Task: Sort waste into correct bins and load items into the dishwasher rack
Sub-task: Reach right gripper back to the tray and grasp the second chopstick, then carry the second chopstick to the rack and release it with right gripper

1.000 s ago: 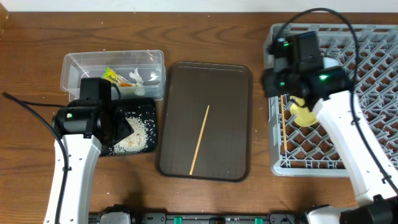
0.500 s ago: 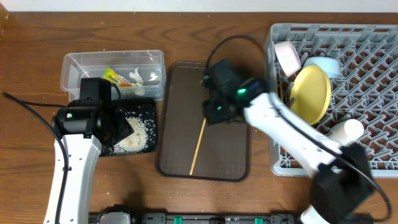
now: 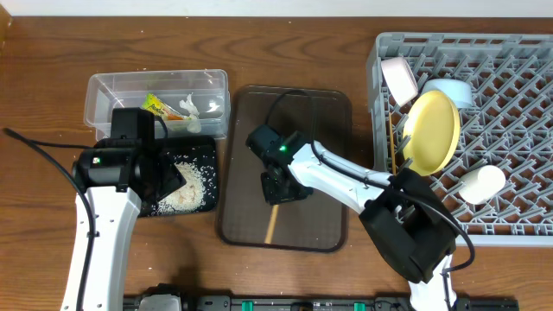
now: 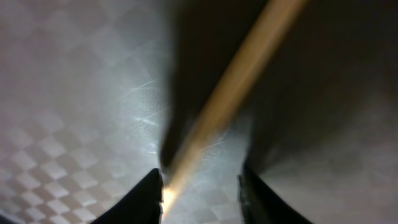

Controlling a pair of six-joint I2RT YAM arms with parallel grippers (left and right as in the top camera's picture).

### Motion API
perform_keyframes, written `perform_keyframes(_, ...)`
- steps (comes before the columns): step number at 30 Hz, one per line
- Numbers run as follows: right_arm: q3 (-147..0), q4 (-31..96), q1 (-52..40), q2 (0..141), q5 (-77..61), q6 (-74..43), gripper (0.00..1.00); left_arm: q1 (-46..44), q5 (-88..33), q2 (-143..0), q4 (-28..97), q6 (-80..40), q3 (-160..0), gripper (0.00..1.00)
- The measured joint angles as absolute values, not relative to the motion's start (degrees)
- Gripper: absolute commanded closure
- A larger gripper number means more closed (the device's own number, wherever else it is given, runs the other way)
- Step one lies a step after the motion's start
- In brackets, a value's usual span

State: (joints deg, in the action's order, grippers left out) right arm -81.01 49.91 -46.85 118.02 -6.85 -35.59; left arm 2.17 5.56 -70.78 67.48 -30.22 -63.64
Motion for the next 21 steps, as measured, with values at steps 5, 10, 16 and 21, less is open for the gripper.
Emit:
perform_keyframes(5, -81.0, 50.0, -46.7, 118.0, -5.7, -36.9, 0.97, 2.2, 5.6, -70.8, 67.5, -30.2, -63.6, 0.24)
perform_keyframes(10, -81.0, 50.9, -45.6, 118.0, -5.6, -37.1, 0.99, 2.2, 5.6, -70.8, 67.5, -30.2, -63.6, 0.24)
perform_keyframes(16, -81.0, 52.6, -40.7, 117.2, -5.3, -34.8, 0.99, 2.2, 5.6, -70.8, 67.5, -30.2, -63.6, 0.24)
perform_keyframes(21, -81.0, 54.9, -35.1, 110.6, -5.1, -27.3, 0.99, 2.2, 5.6, -70.8, 67.5, -30.2, -63.6, 0.24)
